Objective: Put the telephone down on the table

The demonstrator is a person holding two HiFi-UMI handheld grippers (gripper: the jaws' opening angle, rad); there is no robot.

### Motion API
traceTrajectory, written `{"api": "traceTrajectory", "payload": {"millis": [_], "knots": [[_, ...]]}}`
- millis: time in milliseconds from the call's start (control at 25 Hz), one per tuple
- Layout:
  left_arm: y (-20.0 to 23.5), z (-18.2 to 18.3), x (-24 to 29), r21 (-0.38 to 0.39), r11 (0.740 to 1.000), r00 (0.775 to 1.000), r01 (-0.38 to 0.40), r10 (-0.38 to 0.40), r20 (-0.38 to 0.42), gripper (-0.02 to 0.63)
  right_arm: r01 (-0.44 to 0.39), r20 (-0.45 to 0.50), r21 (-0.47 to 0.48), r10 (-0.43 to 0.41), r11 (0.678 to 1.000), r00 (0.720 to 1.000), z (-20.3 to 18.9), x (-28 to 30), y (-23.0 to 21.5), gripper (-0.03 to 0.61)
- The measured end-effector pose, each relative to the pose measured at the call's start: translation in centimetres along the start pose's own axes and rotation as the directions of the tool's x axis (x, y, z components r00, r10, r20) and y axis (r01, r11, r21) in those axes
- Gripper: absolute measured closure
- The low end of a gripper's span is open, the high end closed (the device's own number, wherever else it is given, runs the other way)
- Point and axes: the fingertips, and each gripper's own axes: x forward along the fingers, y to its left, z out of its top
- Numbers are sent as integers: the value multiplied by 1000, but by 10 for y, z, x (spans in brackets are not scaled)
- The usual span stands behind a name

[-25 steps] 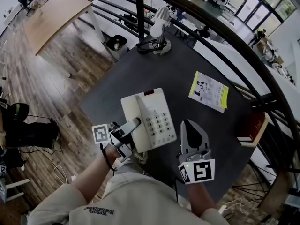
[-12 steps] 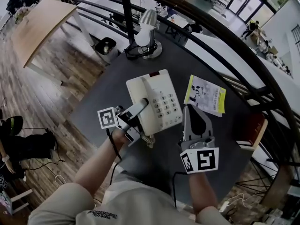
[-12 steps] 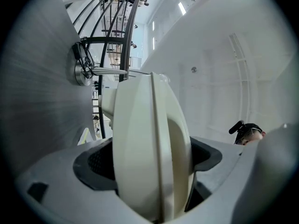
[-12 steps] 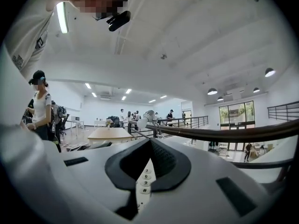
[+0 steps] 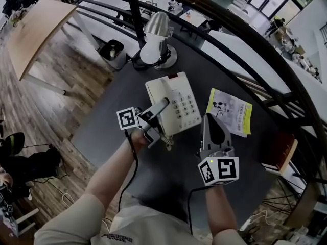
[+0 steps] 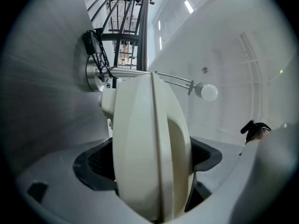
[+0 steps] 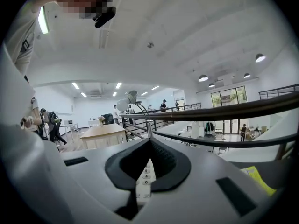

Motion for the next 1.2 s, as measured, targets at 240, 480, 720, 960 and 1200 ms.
{"api": "traceTrajectory", "payload": {"millis": [240, 480, 720, 960, 1200], "knots": [[59, 24, 8, -52, 998, 998, -46, 48, 35, 137, 3, -15, 115, -2, 993, 1000, -25, 19, -10, 577], [79, 29, 12, -57, 995, 996, -76, 78, 40, 137, -2, -35, 138, 7, 990, 999, -45, 19, -17, 577], [84, 26, 14, -6, 995, 995, -99, 99, 4, 137, 15, -62, 142, -7, 990, 998, -56, 18, -21, 577], [94, 20, 15, 29, 984, 984, -174, 175, -20, 137, 16, -76, 145, -5, 989, 997, -62, 18, -18, 577], [98, 20, 8, 108, 953, 958, -284, 288, -20, 137, 13, -79, 146, -2, 989, 997, -59, 16, -14, 577]]}}
